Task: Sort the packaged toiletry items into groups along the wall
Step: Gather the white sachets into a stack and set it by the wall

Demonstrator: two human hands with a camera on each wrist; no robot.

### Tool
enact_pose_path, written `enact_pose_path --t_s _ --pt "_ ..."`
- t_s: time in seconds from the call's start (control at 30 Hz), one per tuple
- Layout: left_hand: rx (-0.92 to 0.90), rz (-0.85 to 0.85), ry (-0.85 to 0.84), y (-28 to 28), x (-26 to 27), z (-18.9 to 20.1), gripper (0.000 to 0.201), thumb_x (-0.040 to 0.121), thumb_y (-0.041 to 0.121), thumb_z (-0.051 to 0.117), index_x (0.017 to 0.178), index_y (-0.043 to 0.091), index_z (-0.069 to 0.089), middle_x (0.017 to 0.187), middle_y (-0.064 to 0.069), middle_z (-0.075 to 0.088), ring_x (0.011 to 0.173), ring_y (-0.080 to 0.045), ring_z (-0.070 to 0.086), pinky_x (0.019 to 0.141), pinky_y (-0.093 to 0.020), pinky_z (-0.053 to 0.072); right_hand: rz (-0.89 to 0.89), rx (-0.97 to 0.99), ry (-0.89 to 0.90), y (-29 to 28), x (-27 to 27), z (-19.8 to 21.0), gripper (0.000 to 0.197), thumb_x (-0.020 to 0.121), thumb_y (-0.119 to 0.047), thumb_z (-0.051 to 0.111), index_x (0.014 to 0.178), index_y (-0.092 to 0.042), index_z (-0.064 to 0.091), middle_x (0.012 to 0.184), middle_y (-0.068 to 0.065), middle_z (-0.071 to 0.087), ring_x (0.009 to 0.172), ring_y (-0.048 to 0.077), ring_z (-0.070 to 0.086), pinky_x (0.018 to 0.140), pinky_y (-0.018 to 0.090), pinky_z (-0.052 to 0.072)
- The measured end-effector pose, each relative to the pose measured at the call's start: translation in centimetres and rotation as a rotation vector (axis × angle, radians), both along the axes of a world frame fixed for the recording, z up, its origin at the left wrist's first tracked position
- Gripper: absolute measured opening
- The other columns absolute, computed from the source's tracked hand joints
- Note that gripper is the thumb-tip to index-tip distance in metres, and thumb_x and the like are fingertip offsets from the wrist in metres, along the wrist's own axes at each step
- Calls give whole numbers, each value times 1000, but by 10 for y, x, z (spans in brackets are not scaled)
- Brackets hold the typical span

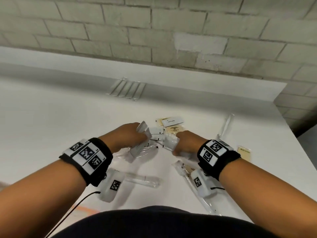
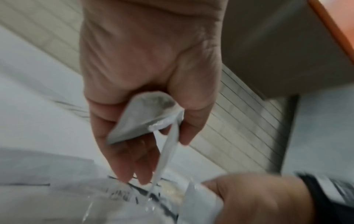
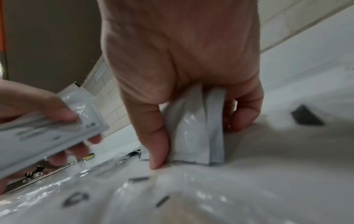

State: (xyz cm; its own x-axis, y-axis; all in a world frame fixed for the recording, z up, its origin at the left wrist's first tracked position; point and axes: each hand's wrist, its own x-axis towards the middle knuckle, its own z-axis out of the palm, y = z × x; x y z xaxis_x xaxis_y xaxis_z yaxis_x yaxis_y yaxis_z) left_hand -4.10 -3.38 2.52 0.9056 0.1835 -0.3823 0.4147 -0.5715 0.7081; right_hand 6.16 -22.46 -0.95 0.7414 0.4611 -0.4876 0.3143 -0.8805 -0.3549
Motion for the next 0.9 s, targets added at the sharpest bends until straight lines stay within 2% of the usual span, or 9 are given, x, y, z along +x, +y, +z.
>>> enact_pose_path --t_s 0.1,0.23,0.37,0.5,0.57,0.6,0.7,0.8,0.9 --pt "-337 142 -63 8 -2 7 20 89 15 49 104 4 56 103 -22 69 97 -40 68 89 -51 53 5 27 -66 2 -2 -2 70 70 -16 77 132 -16 43 127 7 46 107 26 55 76 31 47" --pt "-478 266 -127 12 4 4 23 94 9 38 116 9 46 107 -19 62 90 -33 65 78 -46 55 -46 -6 26 7 0 -3 74 75 -13 75 138 -12 37 128 9 54 111 28 56 85 35 51" --pt "-616 327 -149 18 8 5 14 97 11 40 107 12 51 98 -15 61 88 -32 61 84 -49 50 -58 -41 -7 9 -2 -4 46 72 -18 70 115 -11 58 114 7 62 101 25 60 89 37 54" --pt "-701 348 -168 28 9 3 10 96 14 51 104 13 57 92 -10 66 81 -26 64 79 -45 53 -6 -43 -125 2 -3 9 21 74 -16 58 95 -16 62 99 2 64 86 18 60 70 27 51" --pt "-735 412 -216 36 10 4 7 94 12 55 101 14 57 87 -9 65 75 -22 64 71 -37 54 -93 104 -97 -3 8 27 12 72 -13 65 83 -18 62 90 2 65 74 14 59 59 25 45" --pt "-758 451 -249 40 12 6 7 93 13 56 100 14 57 89 -10 64 76 -22 64 70 -35 53 -189 284 -12 -3 12 37 14 69 -10 70 80 -17 64 88 4 68 72 17 61 60 26 48" --pt "-888 480 -352 38 20 17 12 96 17 52 107 14 57 96 -12 66 81 -23 67 70 -38 57 -351 838 347 14 9 67 40 59 -6 78 97 -7 68 90 15 73 77 31 68 72 39 55" --pt "-1002 376 -353 25 27 35 30 100 27 44 122 11 55 108 -17 70 92 -33 68 79 -53 55 -309 935 432 48 -2 81 44 60 -11 81 102 -9 70 97 18 73 86 36 68 77 47 52" --pt "-1122 265 -277 16 30 49 46 100 44 33 115 12 63 107 -14 72 93 -31 70 83 -49 54 -307 905 347 67 -13 87 33 77 -27 78 107 -15 68 102 14 74 83 30 70 66 38 56"
